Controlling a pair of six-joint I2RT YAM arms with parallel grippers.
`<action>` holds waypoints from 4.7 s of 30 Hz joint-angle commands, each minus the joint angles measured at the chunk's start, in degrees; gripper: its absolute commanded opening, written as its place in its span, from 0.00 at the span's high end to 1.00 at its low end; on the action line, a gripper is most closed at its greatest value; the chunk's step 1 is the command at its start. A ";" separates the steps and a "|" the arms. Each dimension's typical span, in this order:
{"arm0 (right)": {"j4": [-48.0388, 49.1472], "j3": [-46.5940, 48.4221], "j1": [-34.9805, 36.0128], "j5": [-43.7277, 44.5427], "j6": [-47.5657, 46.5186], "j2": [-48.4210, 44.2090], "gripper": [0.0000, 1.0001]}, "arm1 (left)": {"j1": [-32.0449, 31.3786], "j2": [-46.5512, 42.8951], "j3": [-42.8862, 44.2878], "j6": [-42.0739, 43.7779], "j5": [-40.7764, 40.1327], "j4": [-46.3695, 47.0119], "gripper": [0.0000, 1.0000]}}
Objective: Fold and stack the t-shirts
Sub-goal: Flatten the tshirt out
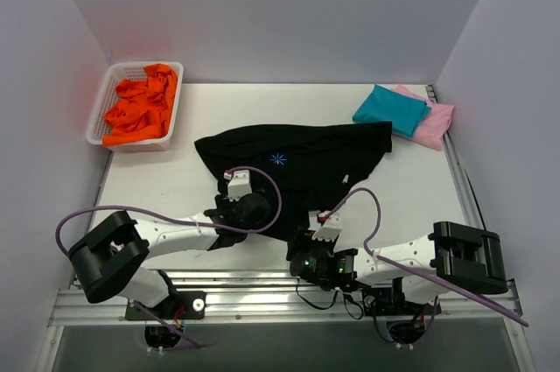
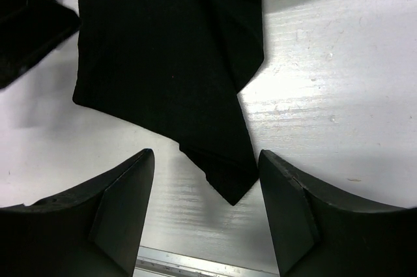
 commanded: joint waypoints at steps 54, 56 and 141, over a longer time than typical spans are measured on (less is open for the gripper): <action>-0.02 5.91 -0.95 1.56 -2.65 8.05 0.98 | 4.66 -2.07 3.01 -3.09 -6.88 -5.47 0.98; -1.85 5.91 -0.95 1.91 -2.03 7.00 1.00 | 4.58 -3.04 2.66 -3.17 -7.14 -5.56 0.98; 5.08 83.95 -28.28 -51.72 -96.42 -14.74 1.00 | -11.07 -36.36 63.67 77.15 32.68 3.66 0.98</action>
